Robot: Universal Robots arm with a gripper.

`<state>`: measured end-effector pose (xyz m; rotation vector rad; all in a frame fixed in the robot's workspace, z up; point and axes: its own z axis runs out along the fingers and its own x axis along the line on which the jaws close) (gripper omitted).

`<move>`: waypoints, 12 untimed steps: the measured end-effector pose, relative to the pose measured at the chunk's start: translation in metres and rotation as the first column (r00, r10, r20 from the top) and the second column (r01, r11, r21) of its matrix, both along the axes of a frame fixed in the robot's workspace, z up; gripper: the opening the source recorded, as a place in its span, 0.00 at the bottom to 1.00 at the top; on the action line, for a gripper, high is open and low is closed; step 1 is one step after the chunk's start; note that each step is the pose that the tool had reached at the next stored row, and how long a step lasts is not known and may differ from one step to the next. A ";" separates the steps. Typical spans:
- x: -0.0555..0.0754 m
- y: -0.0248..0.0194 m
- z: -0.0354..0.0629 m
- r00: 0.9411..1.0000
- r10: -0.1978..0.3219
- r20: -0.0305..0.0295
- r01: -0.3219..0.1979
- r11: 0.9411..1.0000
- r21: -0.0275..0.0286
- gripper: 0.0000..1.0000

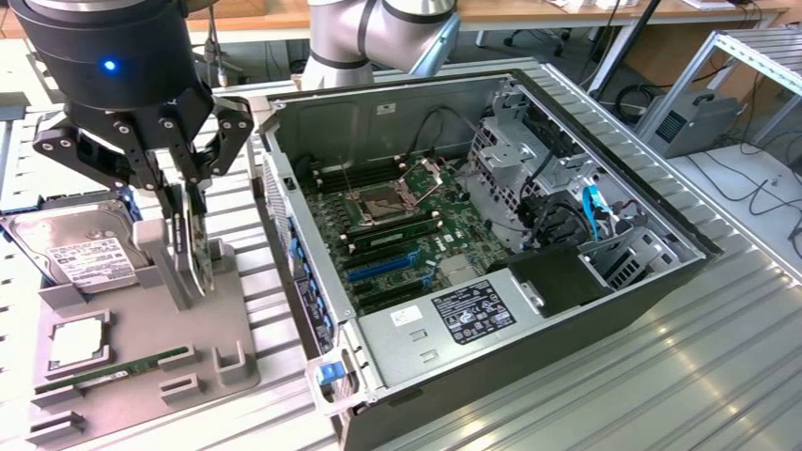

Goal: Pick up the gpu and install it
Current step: 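Pick up the gpu and move the gpu toward the slot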

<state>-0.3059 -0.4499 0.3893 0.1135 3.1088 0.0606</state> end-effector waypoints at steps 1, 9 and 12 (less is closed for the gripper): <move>0.000 0.0000 0.0004 1.000 0.000 0.000 0.000 1.000 0.000 0.27; 0.000 0.0000 0.0026 1.000 0.000 0.000 0.000 1.000 0.000 0.27; 0.000 0.0000 0.0033 1.000 0.000 0.000 0.000 1.000 0.000 0.27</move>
